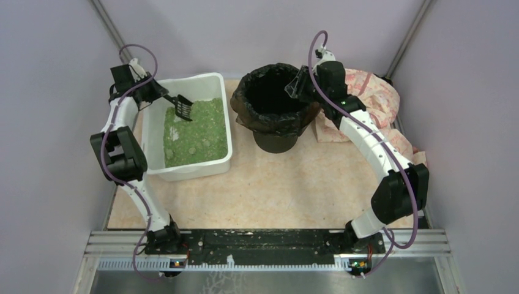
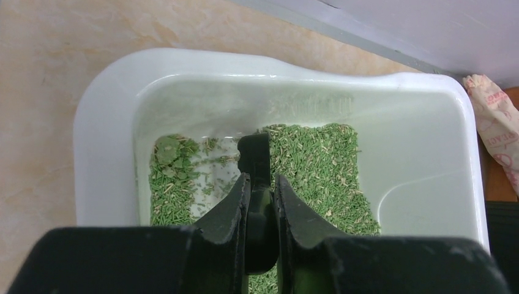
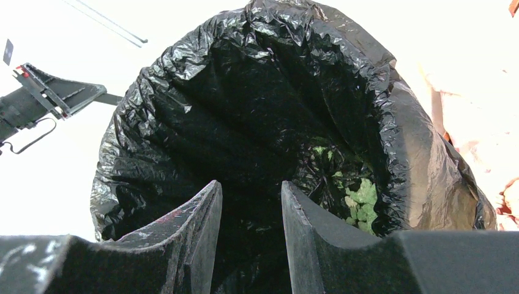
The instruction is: Clean the litter box
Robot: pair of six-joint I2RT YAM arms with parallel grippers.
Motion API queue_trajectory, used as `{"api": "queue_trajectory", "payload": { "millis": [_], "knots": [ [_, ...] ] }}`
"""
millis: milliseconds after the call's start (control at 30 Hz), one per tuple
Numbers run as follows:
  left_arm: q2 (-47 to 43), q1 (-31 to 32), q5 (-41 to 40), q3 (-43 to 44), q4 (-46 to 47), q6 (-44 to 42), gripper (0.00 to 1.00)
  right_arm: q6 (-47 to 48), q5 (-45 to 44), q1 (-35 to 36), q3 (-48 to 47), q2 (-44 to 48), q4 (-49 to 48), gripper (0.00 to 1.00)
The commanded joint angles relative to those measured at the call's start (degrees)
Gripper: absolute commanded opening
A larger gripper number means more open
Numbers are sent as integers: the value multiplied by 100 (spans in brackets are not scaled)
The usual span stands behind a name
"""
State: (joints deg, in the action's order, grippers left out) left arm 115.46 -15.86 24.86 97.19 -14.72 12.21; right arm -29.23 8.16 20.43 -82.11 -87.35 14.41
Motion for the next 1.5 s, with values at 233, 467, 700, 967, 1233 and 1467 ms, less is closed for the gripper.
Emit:
{"api": "queue_trajectory", "payload": {
  "millis": [233,467,700,967,1233,1467],
  "knots": [
    [110,111,879,-827,-147,465,0,352,-230,123,-662,247,-56,42],
    [74,131,1202,-1287,348,962,0,381,-297,206,-701,261,-27,42],
    [90,160,1595,-1558,861,1547,0,370,-330,216,-643,292,-30,42],
    [69,50,1837,-1504,966,1765,0,341,-410,216,-466,410,-54,42],
    [-19,-177,2121,-1501,1168,2059,0,287,-447,216,-316,518,-96,42],
    [-91,-425,2528,-1743,1816,2638,0,230,-415,216,-185,561,-142,42]
  ]
}}
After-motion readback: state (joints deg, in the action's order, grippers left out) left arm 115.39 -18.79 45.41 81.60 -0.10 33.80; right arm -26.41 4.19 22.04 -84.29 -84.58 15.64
